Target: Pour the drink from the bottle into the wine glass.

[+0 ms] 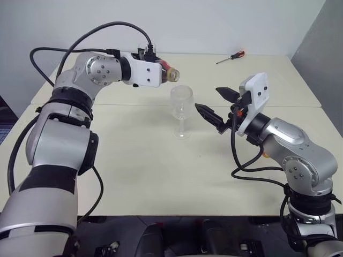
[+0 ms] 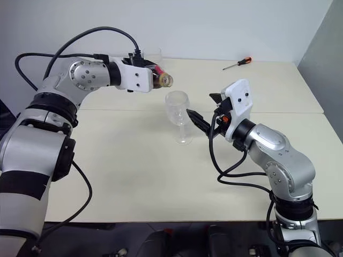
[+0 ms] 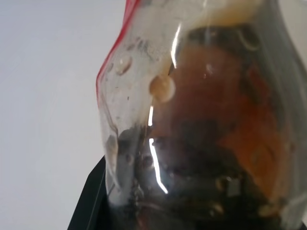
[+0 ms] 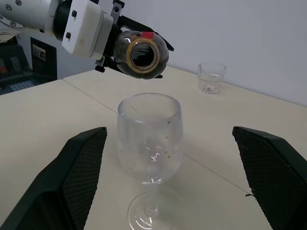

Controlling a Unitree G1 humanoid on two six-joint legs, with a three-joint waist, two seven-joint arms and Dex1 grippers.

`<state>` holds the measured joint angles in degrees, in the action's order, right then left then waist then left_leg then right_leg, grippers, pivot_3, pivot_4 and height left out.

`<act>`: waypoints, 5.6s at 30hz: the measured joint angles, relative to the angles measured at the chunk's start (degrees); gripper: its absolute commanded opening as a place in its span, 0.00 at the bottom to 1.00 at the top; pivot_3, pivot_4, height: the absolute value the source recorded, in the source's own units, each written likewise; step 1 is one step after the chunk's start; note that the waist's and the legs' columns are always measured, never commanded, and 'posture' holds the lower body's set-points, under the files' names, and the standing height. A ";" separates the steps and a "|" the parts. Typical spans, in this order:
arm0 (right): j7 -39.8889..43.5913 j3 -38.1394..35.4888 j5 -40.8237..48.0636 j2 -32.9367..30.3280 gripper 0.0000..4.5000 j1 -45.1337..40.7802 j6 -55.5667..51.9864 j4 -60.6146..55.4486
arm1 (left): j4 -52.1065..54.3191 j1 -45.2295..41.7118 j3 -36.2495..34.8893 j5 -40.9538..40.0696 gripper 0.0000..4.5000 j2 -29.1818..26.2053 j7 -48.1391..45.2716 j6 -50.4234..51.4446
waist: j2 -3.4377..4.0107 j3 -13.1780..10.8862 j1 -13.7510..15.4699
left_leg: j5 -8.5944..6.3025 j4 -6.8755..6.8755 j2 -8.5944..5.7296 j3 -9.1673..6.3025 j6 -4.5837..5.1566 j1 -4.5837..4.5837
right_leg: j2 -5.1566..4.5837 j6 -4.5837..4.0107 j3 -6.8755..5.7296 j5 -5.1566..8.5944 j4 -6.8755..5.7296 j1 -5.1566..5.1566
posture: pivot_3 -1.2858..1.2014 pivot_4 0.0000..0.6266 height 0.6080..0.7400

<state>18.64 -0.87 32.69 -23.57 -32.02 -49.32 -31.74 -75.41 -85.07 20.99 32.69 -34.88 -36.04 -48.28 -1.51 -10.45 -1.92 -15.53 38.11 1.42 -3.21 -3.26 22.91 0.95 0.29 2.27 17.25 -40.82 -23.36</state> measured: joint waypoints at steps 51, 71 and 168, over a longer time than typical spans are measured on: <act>0.05 0.88 -0.21 0.04 1.00 0.57 0.22 0.34 | -1.63 -3.51 6.83 9.19 0.40 -1.80 10.59 -2.19 | 0.00 0.00 0.01 | 0.00 0.01 0.00 0.02 0.00 -0.01 | -0.02 0.00 0.00 0.00 -0.03 -0.01 | 0.52 0.24 1.00; 0.11 0.89 -0.63 0.05 1.00 0.57 0.27 0.56 | -1.68 -5.61 8.28 10.48 0.40 -1.82 12.30 -2.08 | 0.00 0.00 0.00 | 0.00 0.01 -0.01 0.02 0.00 -0.01 | -0.02 0.00 0.01 0.00 -0.03 -0.01 | 0.52 0.24 1.00; 15.19 -0.13 4.31 -9.41 1.00 26.92 12.01 -14.84 | 45.31 51.00 -38.83 -41.95 0.40 8.33 11.97 49.57 | -0.12 0.09 0.73 | 0.00 0.62 0.16 -0.45 0.01 0.03 | -0.18 0.00 -0.07 0.00 -0.21 0.28 | 0.52 0.24 1.00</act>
<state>33.83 -1.00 37.00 -32.97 -5.10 -37.31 -46.58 -30.10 -34.08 -17.84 -9.26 -26.54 -24.07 1.29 -1.63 -10.35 -1.20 -15.53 38.73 1.58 -3.66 -3.25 22.94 0.77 0.30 2.20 17.24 -41.04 -23.07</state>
